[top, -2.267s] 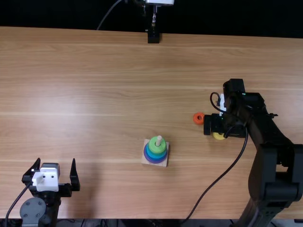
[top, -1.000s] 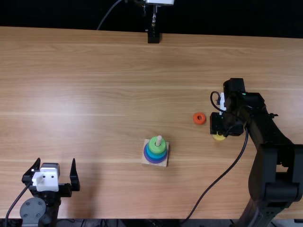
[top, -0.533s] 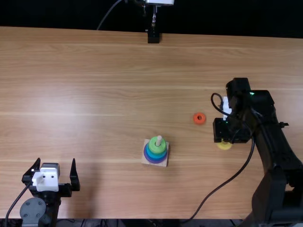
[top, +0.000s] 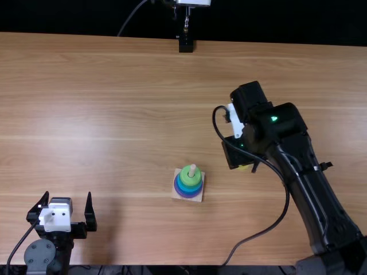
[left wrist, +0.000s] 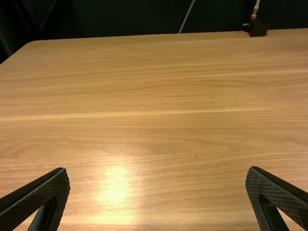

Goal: Build the Hanoi tower: stack the rings onto the peg from bottom to top in this color order: purple, dark blue, light blue, dark green, light green, yellow, orange.

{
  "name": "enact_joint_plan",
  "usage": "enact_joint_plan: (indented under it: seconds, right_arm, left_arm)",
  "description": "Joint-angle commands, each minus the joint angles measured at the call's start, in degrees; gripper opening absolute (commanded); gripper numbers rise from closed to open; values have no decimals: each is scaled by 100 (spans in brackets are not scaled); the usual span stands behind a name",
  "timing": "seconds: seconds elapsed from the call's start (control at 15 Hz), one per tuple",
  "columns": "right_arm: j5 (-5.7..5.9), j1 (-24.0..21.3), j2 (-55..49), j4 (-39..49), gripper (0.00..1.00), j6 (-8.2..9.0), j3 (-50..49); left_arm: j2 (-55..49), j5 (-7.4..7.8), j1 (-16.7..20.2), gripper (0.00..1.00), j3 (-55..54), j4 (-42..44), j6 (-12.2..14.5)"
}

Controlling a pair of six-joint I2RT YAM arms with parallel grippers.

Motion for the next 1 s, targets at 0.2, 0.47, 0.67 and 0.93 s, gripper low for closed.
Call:
enact_joint_plan:
  seconds: [0.2, 0.47, 0.67, 0.93]
  right_arm:
    - [3, 560, -112, -13, 0, 71, 563]
    - [3, 876, -68, -13, 0, 60, 888]
    - [3, 1192, -60, -13, 0, 71, 888]
    - [3, 1315, -51, -2, 0, 71, 1020]
  left_arm:
    - [-62, -10, 74, 100, -611, -376, 13]
    - [-62, -10, 74, 100, -611, -376, 13]
    - [-62, -10, 74, 100, -611, -376, 13]
    - [-62, -10, 74, 100, -611, -376, 13]
